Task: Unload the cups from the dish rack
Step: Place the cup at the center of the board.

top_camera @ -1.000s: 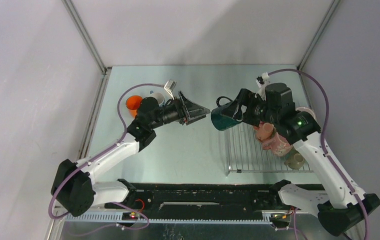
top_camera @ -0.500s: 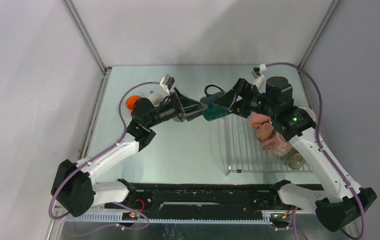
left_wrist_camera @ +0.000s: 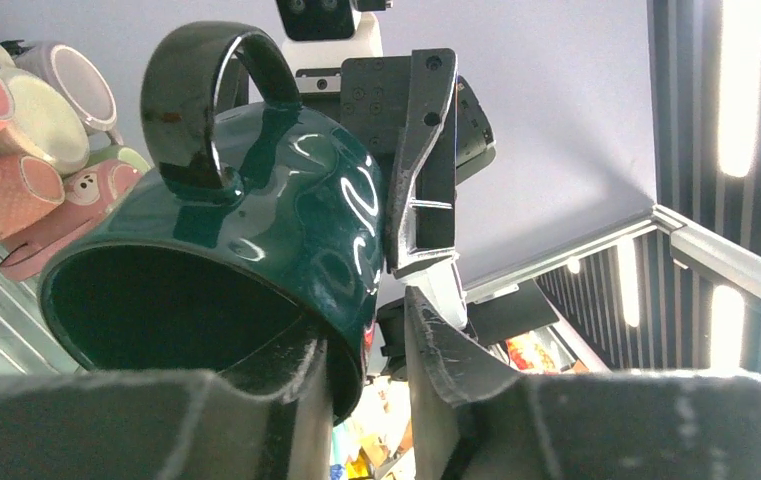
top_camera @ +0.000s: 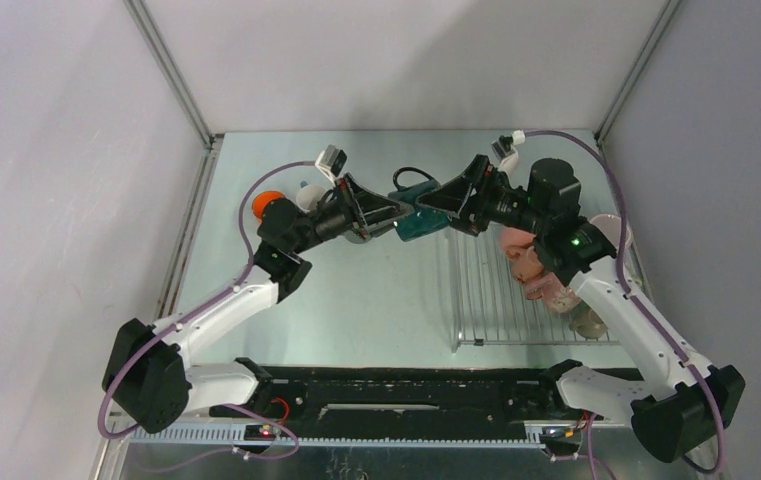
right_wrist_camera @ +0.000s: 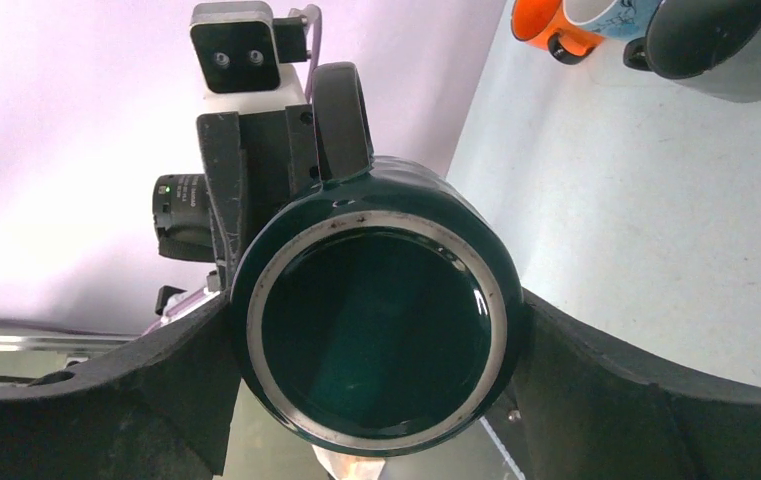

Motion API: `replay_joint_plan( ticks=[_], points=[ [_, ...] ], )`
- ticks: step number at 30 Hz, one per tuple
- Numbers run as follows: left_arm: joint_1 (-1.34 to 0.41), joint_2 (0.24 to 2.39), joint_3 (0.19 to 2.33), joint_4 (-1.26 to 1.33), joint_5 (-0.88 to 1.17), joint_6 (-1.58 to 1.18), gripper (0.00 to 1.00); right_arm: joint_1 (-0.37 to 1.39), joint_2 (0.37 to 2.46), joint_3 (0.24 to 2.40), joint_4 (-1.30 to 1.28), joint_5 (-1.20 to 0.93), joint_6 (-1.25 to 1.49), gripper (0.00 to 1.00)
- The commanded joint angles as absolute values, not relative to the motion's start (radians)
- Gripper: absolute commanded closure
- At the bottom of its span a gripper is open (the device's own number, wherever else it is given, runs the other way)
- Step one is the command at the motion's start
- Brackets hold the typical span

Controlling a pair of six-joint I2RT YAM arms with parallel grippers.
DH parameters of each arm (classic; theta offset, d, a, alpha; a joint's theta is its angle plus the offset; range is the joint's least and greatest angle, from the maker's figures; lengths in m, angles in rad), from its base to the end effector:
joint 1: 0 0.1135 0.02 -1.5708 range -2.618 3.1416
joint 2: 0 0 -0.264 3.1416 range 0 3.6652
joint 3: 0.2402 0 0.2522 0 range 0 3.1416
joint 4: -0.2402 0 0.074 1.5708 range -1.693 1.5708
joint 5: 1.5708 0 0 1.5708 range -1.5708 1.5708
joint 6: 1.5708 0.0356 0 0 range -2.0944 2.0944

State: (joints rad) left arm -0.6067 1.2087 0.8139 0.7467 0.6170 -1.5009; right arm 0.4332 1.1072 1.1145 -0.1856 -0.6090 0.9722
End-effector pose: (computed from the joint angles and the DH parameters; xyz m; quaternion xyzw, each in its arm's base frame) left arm 0.2120 -0.1722 0.3571 -0.0113 0.5994 -0.7651 0.2351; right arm 0.2166 0.1226 0.3931 0.0095 0.7567 0.5710 0.3182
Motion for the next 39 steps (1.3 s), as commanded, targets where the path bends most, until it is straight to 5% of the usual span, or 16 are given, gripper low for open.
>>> replay_joint_plan(
  ticks=[1, 9, 15, 17, 23, 26, 39],
  points=[
    [-0.617, 1.21, 0.84, 0.818, 0.631, -1.512, 0.73, 0.43, 1.083, 1.1, -0.03, -0.647, 1.036, 0.84],
    [-0.628, 1.219, 0.856, 0.818, 0.625, -1.506, 0.98, 0.433, 1.069, 1.046, -0.009, -0.644, 1.062, 0.84],
    [-0.629, 1.214, 0.846, 0.816, 0.604, -1.489, 1.0, 0.433, 1.052, 0.996, 0.047, -0.63, 1.087, 0.8],
    [-0.629, 1.207, 0.838, 0.811, 0.592, -1.482, 1.0, 0.433, 1.049, 0.986, 0.048, -0.626, 1.088, 0.72],
    [-0.628, 1.177, 0.819, 0.749, 0.546, -1.442, 1.0, 0.433, 1.034, 0.975, 0.019, -0.601, 1.054, 0.2],
    [-0.625, 1.163, 0.807, 0.729, 0.525, -1.433, 1.0, 0.433, 1.025, 0.976, -0.01, -0.591, 1.03, 0.04],
    [-0.586, 1.125, 0.777, 0.724, 0.462, -1.435, 1.0, 0.431, 0.987, 0.976, -0.103, -0.561, 0.959, 0.0]
  ],
)
